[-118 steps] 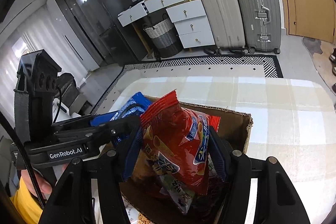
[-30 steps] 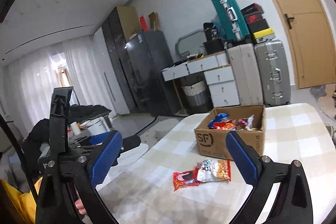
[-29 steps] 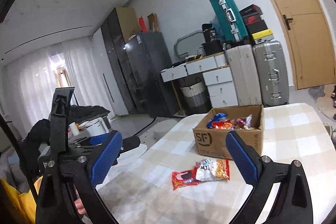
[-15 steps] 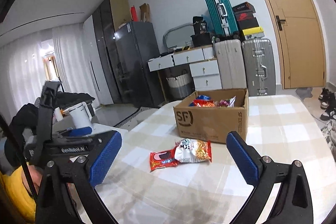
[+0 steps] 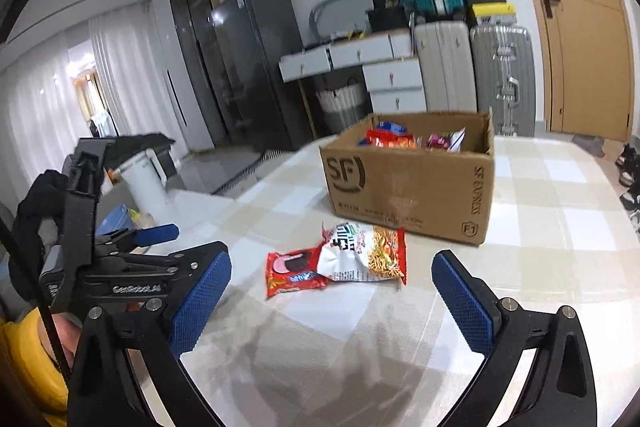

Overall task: Organize snacks
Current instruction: 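Grasp the red cookie pack with left tool while right tool grasps white snack bag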

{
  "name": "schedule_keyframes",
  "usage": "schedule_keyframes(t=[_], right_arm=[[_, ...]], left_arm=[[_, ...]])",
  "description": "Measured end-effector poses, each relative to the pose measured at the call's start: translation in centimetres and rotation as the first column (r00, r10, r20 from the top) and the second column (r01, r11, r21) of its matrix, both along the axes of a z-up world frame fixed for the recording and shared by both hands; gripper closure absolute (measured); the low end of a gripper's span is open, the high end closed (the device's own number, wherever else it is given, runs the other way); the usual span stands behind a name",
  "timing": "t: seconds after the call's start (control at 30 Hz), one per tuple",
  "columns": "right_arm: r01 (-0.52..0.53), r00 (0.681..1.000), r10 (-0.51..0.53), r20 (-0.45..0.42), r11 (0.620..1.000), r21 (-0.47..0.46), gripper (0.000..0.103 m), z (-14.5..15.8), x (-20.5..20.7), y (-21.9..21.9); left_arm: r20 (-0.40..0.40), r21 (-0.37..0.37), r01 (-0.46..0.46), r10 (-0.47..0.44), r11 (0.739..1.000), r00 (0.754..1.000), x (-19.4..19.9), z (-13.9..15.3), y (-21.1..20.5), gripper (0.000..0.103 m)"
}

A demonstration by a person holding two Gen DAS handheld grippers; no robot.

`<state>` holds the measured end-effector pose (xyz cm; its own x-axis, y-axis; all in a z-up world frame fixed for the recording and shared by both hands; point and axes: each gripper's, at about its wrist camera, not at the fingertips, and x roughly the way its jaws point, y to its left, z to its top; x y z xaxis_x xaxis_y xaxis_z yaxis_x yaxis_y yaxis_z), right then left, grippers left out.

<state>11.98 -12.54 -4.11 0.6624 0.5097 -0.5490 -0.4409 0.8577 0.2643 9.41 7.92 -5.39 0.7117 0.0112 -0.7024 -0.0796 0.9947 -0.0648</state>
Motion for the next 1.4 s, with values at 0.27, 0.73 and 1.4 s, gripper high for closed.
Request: schedule_keyframes(t=[0.27,0.73,1.4], right_arm=[[-0.028,0.98,0.022,-0.195,0.999,-0.027,0.001,-3.5,7.4,2.3],[-0.036,0.943,0.004,-0.333,0.995,-0.092,0.001,-8.5,13.3,4.2],[-0.027,0.937,0.067,-0.344,0.993,0.118,0.038,-8.0,9.4,0.7]], left_arm=[[-0.055,-0.031,0.01,-0.012,0.999,0.998,2.3,-1.7,0.7,0.001],[-0.135,-0.079,0.026,-0.036,0.997,0.99,5.3,-4.3,1.6,0.001],[-0.179,-0.091,0.136,-0.15,0.987,0.972,6.8,-4.4,-0.4,0.001]])
